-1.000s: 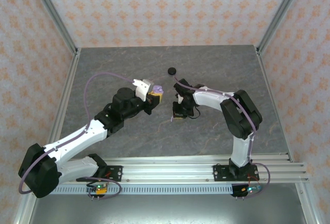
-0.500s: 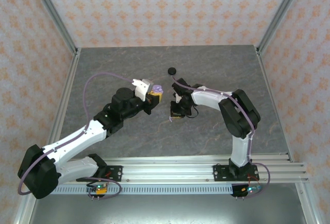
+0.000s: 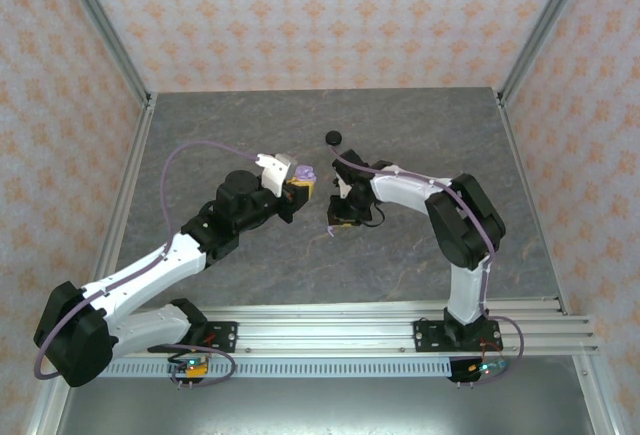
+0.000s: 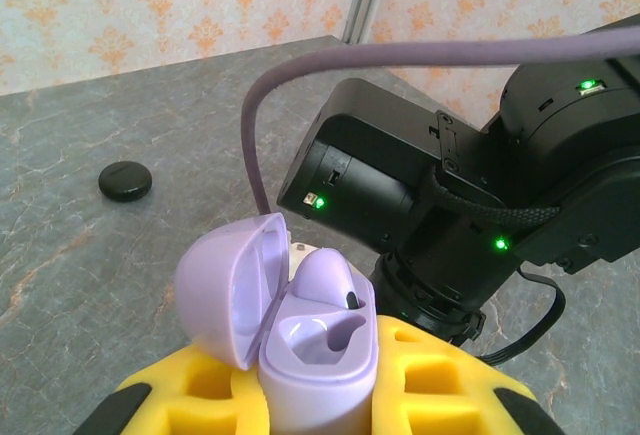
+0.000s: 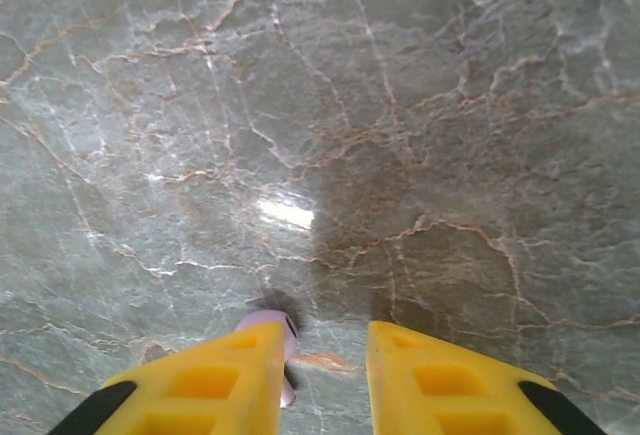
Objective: Insert wireless bluetooth earbuds into charging case
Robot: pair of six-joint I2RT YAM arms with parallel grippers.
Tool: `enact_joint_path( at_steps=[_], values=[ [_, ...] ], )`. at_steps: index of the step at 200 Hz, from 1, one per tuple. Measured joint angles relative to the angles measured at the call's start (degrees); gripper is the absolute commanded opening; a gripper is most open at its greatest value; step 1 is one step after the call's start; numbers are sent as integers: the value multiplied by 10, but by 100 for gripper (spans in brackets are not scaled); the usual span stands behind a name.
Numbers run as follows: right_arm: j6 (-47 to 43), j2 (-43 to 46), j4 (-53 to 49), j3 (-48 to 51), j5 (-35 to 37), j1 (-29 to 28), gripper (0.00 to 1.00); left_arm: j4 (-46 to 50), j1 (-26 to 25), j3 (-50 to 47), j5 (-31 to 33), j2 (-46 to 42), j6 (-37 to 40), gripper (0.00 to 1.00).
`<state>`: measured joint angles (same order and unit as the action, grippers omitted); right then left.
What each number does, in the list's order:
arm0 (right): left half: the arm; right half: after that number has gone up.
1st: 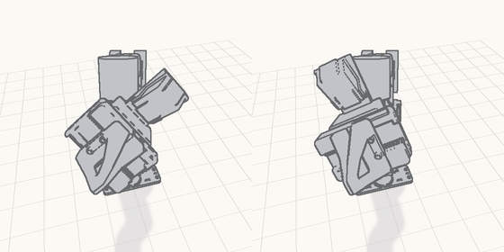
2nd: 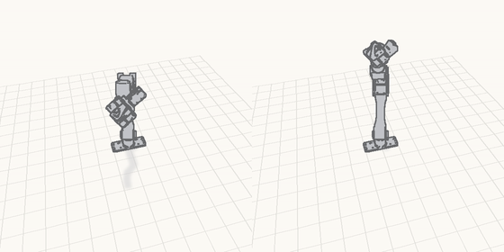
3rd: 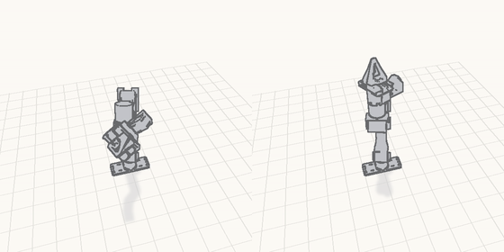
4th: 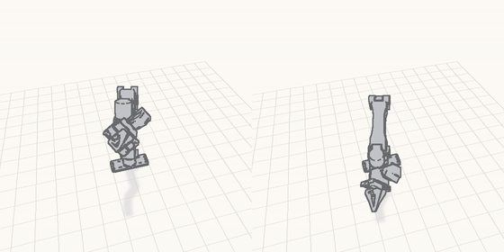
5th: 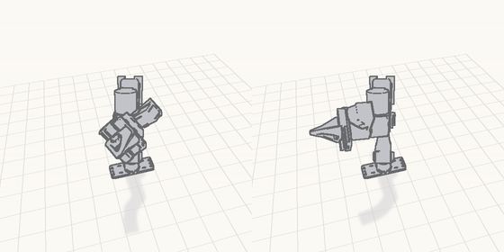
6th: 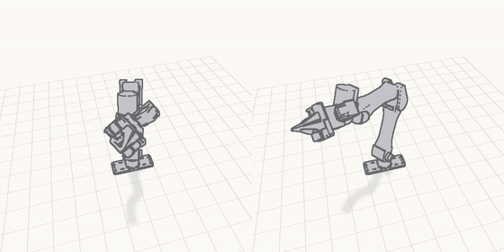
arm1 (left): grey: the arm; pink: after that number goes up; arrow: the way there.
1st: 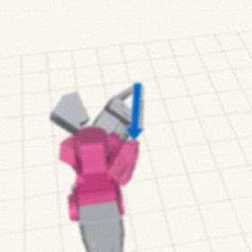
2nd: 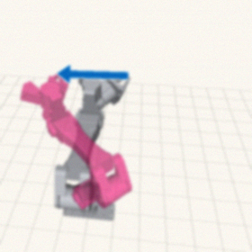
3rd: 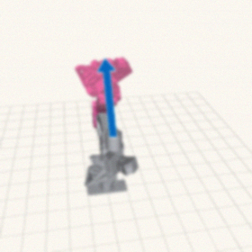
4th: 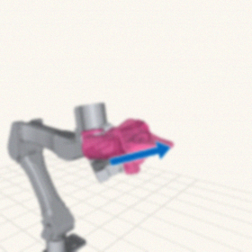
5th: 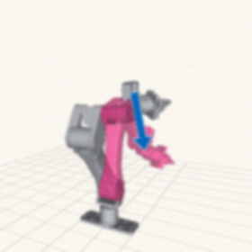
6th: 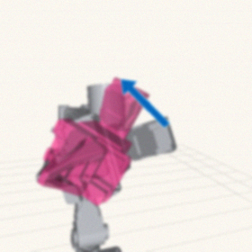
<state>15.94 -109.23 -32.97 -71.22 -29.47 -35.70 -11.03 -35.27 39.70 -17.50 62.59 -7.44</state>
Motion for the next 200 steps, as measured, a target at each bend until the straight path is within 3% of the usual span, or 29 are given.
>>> enact_joint_path(
  at_steps=[38, 200],
  values=[
    [-43, 0, -19, -17, -19, 0, 41, 2, 0, 0, 0, 0, 0, 8],
    [-159, -49, -119, -107, -18, -19, 39, 6, 0, 0, 5, -28, 0, 8]
  ],
)
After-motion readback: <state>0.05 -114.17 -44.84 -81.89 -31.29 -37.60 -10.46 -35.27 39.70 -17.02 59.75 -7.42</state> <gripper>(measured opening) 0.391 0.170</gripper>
